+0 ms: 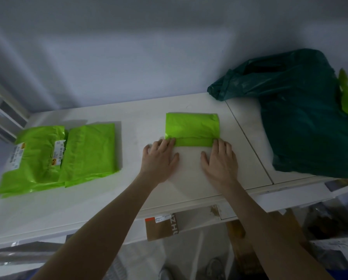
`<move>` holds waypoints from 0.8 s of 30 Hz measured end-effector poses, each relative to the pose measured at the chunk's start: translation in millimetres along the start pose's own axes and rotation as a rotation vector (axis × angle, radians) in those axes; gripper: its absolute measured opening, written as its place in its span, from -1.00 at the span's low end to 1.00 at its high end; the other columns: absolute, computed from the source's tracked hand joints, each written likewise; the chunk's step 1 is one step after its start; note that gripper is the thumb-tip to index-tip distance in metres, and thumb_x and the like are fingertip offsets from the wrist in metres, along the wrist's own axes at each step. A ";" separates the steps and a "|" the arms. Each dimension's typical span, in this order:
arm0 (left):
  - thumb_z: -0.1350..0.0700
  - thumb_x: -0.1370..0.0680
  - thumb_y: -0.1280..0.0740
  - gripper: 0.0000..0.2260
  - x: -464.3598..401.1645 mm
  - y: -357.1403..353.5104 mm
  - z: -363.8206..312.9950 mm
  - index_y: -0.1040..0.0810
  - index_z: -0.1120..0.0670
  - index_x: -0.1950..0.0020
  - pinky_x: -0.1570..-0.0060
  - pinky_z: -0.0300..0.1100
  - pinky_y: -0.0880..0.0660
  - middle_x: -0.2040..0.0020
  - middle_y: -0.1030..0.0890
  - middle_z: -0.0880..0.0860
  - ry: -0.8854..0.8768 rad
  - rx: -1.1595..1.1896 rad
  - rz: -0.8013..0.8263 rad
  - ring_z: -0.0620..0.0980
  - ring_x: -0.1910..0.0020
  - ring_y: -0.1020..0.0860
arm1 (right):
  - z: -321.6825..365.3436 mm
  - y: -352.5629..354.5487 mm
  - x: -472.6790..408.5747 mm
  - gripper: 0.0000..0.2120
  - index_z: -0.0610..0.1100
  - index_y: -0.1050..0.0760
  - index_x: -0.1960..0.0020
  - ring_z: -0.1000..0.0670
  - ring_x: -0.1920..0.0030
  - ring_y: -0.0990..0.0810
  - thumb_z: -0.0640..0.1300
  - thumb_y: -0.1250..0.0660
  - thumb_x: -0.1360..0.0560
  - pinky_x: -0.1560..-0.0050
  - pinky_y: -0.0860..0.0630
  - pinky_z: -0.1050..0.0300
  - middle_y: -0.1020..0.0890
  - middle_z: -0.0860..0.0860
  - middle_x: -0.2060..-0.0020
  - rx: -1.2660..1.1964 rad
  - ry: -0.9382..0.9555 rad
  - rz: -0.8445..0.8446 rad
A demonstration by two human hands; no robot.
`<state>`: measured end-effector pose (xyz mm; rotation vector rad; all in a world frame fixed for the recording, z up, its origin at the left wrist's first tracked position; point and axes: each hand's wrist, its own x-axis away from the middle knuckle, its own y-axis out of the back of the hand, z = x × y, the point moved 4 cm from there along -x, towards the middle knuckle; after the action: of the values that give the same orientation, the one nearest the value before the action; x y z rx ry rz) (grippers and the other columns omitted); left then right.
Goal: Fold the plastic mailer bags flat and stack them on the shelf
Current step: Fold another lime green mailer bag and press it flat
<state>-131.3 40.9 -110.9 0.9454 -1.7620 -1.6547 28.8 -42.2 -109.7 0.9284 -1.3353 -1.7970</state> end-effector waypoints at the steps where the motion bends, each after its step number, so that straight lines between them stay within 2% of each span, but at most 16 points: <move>1: -0.23 -0.42 0.31 -0.26 -0.3 0.4 -0.3 -0.20 0.00 -0.50 -0.28 0.00 -0.21 -0.36 -0.38 -0.02 0.004 -0.006 0.001 0.03 -0.35 -0.32 | -0.5 -0.3 0.7 -0.33 -0.38 -0.40 -0.28 -0.24 -0.20 -0.45 0.13 0.01 -0.45 -0.13 -0.44 -0.07 -0.49 -0.26 -0.21 -0.027 -0.017 0.006; 3: -0.25 -0.44 0.30 -0.28 -0.2 0.6 -1.6 -0.14 0.00 -0.51 -0.32 -0.01 -0.16 -0.39 -0.33 -0.04 0.012 -0.036 0.045 0.01 -0.37 -0.27 | -2.5 0.4 1.0 -0.35 -0.36 -0.26 -0.40 -0.24 -0.32 -0.34 0.12 -0.07 -0.51 -0.28 -0.33 -0.07 -0.33 -0.28 -0.37 -0.070 -0.037 0.013; 5: -0.25 -0.52 0.20 -0.36 -2.0 2.6 -4.8 -0.13 0.01 -0.52 -0.36 0.02 -0.12 -0.40 -0.30 -0.03 0.003 -0.072 0.081 0.04 -0.38 -0.25 | -5.3 2.8 -0.4 -0.31 -0.29 -0.04 -0.50 -0.20 -0.42 -0.19 0.07 -0.17 -0.54 -0.38 -0.18 -0.01 -0.12 -0.22 -0.49 -0.150 -0.042 0.045; 7: -0.26 -0.49 0.23 -0.32 -3.2 9.1 -9.5 -0.25 0.06 -0.46 -0.35 0.05 -0.15 -0.32 -0.38 0.02 -0.001 -0.102 0.075 0.07 -0.32 -0.31 | -6.8 7.9 0.3 -0.27 -0.28 0.05 -0.51 -0.21 -0.43 -0.16 -0.02 -0.24 -0.52 -0.39 -0.16 -0.02 -0.06 -0.19 -0.51 -0.254 -0.046 0.035; 8: -0.25 -0.46 0.23 -0.29 -2.0 12.9 -13.4 -0.37 0.09 -0.38 -0.30 0.05 -0.22 -0.23 -0.46 0.05 -0.010 -0.112 0.041 0.10 -0.24 -0.39 | -7.5 10.3 1.5 -0.27 -0.29 0.04 -0.51 -0.23 -0.41 -0.16 -0.08 -0.26 -0.51 -0.38 -0.17 -0.03 -0.07 -0.19 -0.50 -0.298 -0.047 0.017; 10: -0.21 -0.47 0.09 -0.39 3.0 17.2 -24.0 -0.59 0.11 -0.11 -0.13 0.01 -0.33 0.03 -0.56 0.09 -0.067 -0.143 -0.092 0.11 0.01 -0.53 | -8.9 13.8 4.0 -0.31 -0.31 -0.05 -0.49 -0.26 -0.37 -0.21 -0.16 -0.28 -0.48 -0.36 -0.20 -0.05 -0.19 -0.23 -0.45 -0.333 -0.069 -0.020; 12: -0.19 -0.48 -0.02 -0.51 10.4 18.8 -34.4 -0.64 0.09 0.09 0.00 -0.03 -0.29 0.17 -0.56 0.09 -0.106 -0.111 -0.162 0.10 0.14 -0.54 | -8.5 14.4 4.1 -0.41 -0.33 -0.19 -0.43 -0.28 -0.27 -0.31 -0.18 -0.29 -0.47 -0.27 -0.27 -0.08 -0.38 -0.26 -0.32 -0.316 -0.084 -0.059; 14: -0.18 -0.48 -0.05 -0.55 18.3 20.3 -47.4 -0.64 0.05 0.18 0.02 -0.05 -0.34 0.21 -0.54 0.06 -0.143 -0.059 -0.158 0.08 0.15 -0.53 | -3.6 15.1 1.9 -0.50 -0.30 -0.30 -0.37 -0.26 -0.21 -0.37 -0.14 -0.29 -0.49 -0.19 -0.33 -0.07 -0.50 -0.24 -0.21 -0.369 -0.120 -0.059; 16: -0.18 -0.50 -0.05 -0.56 24.7 21.3 -60.3 -0.66 0.01 0.18 -0.01 -0.03 -0.42 0.19 -0.51 0.04 -0.206 0.006 -0.137 0.07 0.11 -0.51 | 2.8 15.1 -2.7 -0.53 -0.25 -0.31 -0.35 -0.22 -0.20 -0.38 -0.10 -0.28 -0.51 -0.17 -0.33 -0.03 -0.53 -0.18 -0.17 -0.512 -0.169 -0.018; 18: -0.15 -0.51 -0.04 -0.57 25.9 24.4 -64.6 -0.66 -0.03 0.16 -0.06 0.02 -0.40 0.15 -0.50 0.03 -0.249 0.122 -0.131 0.07 0.05 -0.49 | 9.8 14.8 -8.3 -0.52 -0.23 -0.29 -0.36 -0.20 -0.18 -0.40 -0.07 -0.29 -0.52 -0.17 -0.36 -0.02 -0.53 -0.16 -0.16 -0.630 -0.205 0.033; 20: -0.12 -0.48 -0.07 -0.62 22.0 31.2 -58.9 -0.65 -0.02 0.15 -0.02 0.01 -0.41 0.10 -0.53 0.04 -0.221 0.198 -0.157 0.11 0.04 -0.51 | 15.9 13.6 -13.8 -0.49 -0.24 -0.28 -0.36 -0.22 -0.17 -0.45 -0.06 -0.31 -0.51 -0.18 -0.40 -0.05 -0.52 -0.19 -0.15 -0.705 -0.227 0.067; 22: -0.09 -0.43 -0.13 -0.65 15.5 38.1 -42.4 -0.62 0.02 0.04 0.06 -0.02 -0.46 0.01 -0.55 0.07 -0.080 0.225 -0.224 0.14 0.03 -0.53 | 22.1 11.3 -17.8 -0.47 -0.25 -0.29 -0.36 -0.22 -0.17 -0.46 -0.03 -0.34 -0.50 -0.21 -0.40 -0.08 -0.51 -0.21 -0.16 -0.725 -0.235 0.115; 24: -0.03 -0.45 -0.22 -0.62 10.6 41.8 -14.7 -0.50 0.10 -0.20 -0.03 0.02 -0.42 -0.17 -0.47 0.12 0.196 0.303 -0.217 0.18 -0.14 -0.45 | 28.2 8.7 -20.5 -0.46 -0.23 -0.31 -0.36 -0.20 -0.19 -0.46 0.00 -0.34 -0.49 -0.23 -0.39 -0.09 -0.48 -0.19 -0.18 -0.692 -0.222 0.165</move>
<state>-131.5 23.6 -68.8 1.4293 -1.8579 -1.3836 15.8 -13.4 -92.5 0.2434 -0.7744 -2.0578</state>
